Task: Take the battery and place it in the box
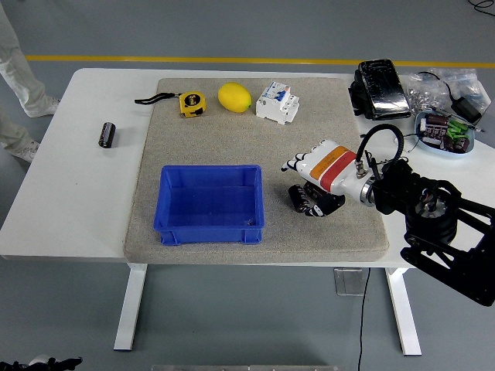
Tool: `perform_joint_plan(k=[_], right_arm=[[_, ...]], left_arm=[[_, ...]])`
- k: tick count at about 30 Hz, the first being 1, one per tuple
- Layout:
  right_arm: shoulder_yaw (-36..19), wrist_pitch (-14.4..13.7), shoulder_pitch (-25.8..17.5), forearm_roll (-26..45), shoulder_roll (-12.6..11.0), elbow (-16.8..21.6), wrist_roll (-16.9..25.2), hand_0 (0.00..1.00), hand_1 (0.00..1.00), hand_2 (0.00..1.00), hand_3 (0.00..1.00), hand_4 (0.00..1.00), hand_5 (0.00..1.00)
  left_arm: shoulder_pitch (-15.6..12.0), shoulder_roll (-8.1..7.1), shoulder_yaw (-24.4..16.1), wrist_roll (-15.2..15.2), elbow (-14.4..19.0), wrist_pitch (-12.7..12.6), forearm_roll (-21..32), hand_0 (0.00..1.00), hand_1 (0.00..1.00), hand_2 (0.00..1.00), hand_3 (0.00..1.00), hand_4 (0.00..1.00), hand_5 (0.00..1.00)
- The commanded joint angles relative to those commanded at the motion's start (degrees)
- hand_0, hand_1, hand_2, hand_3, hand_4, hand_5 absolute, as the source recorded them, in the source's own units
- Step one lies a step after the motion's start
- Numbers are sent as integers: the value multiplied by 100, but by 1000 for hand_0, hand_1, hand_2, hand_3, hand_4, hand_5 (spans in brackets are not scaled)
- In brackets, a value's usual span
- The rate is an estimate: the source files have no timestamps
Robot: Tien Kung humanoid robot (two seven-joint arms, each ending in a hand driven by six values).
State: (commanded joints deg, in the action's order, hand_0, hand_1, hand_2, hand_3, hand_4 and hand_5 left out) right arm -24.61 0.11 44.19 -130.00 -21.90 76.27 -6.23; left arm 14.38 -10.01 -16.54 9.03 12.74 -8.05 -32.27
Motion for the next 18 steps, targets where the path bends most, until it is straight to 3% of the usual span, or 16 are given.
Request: perform_joint_plan(k=[18], right_arm=[[627,-34,412,0,478,-955,-101,38,207,728,765,998,385]], left_arm=[[-13,-5,-24,13,5,4,-16,729,705,756,636,643,541]])
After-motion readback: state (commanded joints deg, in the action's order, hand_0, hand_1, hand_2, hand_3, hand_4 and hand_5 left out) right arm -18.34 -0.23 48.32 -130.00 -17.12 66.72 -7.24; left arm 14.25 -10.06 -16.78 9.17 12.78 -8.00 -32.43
